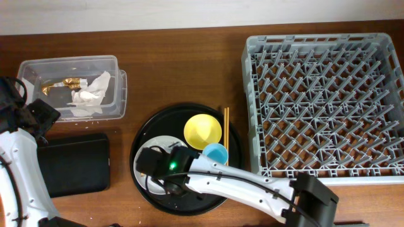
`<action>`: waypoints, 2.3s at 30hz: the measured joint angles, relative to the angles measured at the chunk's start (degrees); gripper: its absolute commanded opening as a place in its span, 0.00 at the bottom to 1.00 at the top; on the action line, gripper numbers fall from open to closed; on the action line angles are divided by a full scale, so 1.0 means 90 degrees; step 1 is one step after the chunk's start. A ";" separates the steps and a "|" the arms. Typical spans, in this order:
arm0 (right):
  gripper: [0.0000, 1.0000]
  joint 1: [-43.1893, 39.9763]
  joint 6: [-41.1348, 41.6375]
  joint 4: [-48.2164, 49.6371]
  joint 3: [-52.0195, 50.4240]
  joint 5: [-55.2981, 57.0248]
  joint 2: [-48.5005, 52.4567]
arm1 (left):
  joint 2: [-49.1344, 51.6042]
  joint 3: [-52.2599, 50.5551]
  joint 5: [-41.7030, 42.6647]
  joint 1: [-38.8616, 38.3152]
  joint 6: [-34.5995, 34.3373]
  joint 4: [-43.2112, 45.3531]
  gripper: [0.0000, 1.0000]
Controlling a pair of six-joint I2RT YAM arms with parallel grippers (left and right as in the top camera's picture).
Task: Sort waste into correct bins and load items into the dishwasher rack
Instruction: 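Carry the pink cup to the dish rack and set it down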
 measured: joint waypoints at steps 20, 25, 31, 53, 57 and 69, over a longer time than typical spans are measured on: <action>0.04 -0.9379 -0.5899 -0.1880 0.2125 -0.6433 -0.1443 | 0.0000 -0.0002 -0.0005 0.0000 0.0000 0.0002 0.99; 0.04 -0.9804 -0.7155 -0.1746 0.0573 -0.8374 -0.0707 | 0.0000 -0.0002 -0.0005 0.0000 0.0000 0.0005 0.99; 0.04 -0.9865 -0.7538 -0.1163 -0.0078 -0.9131 0.0719 | 0.0000 -0.0002 -0.0005 0.0000 0.0000 0.0002 0.99; 0.04 -1.0545 -0.7577 -0.1129 -0.0192 -0.8704 0.1326 | 0.0000 -0.0002 -0.0005 0.0000 0.0000 0.0002 0.99; 0.17 -1.0588 -0.7558 -0.1175 -0.0216 -0.8580 0.1326 | 0.0000 -0.0002 -0.0005 0.0000 0.0000 0.0002 0.99; 0.19 -1.1480 -0.6450 -0.0945 -0.0284 -0.6688 0.1117 | 0.0000 -0.0002 -0.0005 0.0000 0.0000 0.0002 0.99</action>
